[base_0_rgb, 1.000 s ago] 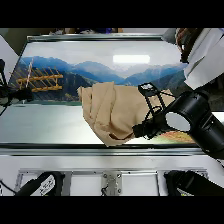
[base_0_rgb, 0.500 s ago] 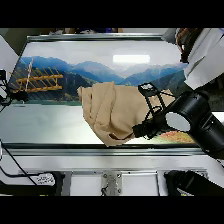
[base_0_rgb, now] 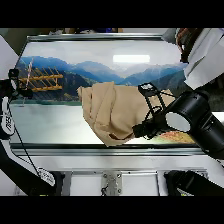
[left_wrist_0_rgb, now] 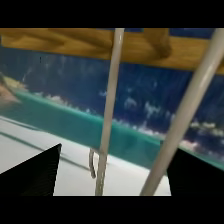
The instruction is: Fold the clothes and pants, and hang the long-sleeved shirts on hangers.
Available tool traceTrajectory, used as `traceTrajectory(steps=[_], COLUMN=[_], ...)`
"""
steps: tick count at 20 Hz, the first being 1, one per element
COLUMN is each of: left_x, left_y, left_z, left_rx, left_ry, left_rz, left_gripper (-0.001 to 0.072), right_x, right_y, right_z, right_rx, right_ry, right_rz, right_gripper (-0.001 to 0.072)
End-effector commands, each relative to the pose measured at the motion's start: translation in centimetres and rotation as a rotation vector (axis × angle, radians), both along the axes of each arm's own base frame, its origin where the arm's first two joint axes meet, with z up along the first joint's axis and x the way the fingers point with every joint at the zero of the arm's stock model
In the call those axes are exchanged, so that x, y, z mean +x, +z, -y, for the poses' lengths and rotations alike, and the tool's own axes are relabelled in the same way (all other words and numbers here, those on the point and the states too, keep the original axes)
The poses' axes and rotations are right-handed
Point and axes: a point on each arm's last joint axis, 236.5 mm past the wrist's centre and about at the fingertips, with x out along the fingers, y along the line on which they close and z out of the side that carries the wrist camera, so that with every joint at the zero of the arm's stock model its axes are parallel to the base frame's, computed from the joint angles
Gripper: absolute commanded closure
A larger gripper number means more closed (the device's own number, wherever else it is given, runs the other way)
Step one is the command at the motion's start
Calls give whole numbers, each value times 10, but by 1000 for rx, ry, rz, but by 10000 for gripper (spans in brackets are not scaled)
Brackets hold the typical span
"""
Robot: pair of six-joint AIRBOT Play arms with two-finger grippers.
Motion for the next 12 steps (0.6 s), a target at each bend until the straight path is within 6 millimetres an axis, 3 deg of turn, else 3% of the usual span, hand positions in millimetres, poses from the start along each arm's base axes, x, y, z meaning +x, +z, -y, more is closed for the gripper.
traceTrajectory(steps=[1,6,11,12], left_x=[12,21,15,15], left_y=[-9,-20,-36,-36], left_z=[-11,-16,-13,-12], left_rx=[34,29,9,7], left_ry=[-3,7,10,11], left_rz=[-42,-50,-81,-80], left_gripper=[13,14,16,46], right_x=[0,0,0,0], right_y=[0,0,0,0], right_z=[0,0,0,0], right_rx=[-1,-1,-1,-1], right_ry=[0,0,1,0], right_rz=[-1,-1,-1,-1], right_gripper=[686,686,686,686])
